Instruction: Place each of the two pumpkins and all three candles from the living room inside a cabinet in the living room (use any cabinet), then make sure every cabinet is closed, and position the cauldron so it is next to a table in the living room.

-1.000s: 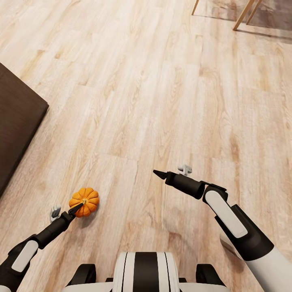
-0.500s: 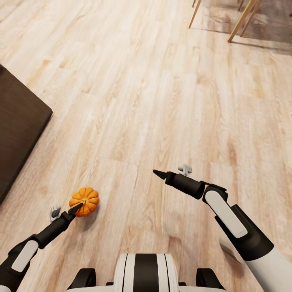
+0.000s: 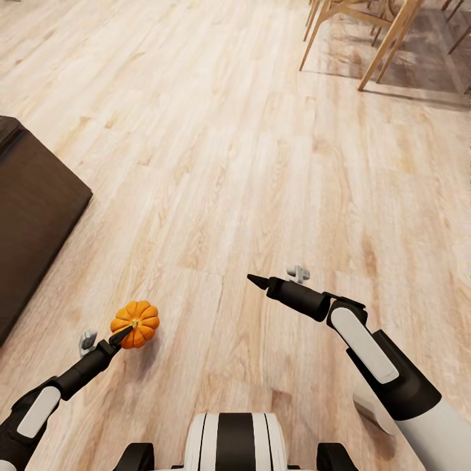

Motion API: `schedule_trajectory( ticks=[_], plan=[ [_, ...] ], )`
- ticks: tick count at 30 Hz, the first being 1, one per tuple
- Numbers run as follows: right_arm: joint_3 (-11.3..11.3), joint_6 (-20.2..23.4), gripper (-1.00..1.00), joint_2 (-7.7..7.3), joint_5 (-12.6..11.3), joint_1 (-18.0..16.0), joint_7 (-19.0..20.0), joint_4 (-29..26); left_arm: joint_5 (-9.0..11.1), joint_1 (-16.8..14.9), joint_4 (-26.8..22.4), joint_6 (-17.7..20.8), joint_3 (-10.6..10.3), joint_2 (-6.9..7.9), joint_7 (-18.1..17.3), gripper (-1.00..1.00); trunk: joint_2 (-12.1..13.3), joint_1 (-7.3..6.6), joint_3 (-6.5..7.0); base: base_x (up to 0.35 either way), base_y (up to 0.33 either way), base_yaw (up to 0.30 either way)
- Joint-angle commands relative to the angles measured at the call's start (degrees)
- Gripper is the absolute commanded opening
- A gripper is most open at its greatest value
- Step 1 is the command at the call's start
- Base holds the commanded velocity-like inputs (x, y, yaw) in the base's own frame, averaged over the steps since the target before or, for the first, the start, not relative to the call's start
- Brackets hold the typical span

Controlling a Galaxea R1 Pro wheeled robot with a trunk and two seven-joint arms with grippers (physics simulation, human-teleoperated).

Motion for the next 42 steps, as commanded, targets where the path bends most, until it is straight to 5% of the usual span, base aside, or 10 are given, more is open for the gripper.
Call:
schedule_trajectory(
  ticks=[1,22,35,42],
  plan=[
    [0.1,0.03,1.0,-0.03,-0.59,-0.04,-0.55,-0.08,0.27,-0.01,0.02,0.42,0.04,0.01,-0.06,-1.0,0.0,-0.03,0.2,0.0,0.0,0.0],
    [0.05,0.04,1.0,-0.08,-0.59,-0.04,-0.55,0.02,0.38,-0.01,-0.12,0.63,-0.02,0.22,-0.62,-1.0,0.28,-0.57,4.85,0.0,0.0,0.0],
    [-0.03,0.01,1.0,-0.09,-0.59,-0.04,-0.55,0.07,0.38,0.15,-2.02,1.29,0.24,0.68,-10.01,-1.0,0.46,-0.91,7.73,0.0,0.0,0.0],
    [-0.04,-0.12,1.0,-0.09,-0.51,-0.04,-0.55,0.13,0.98,0.78,-6.08,6.95,0.97,3.1,-13.32,-1.0,0.55,-1.09,9.28,0.0,0.0,0.0]
  ],
)
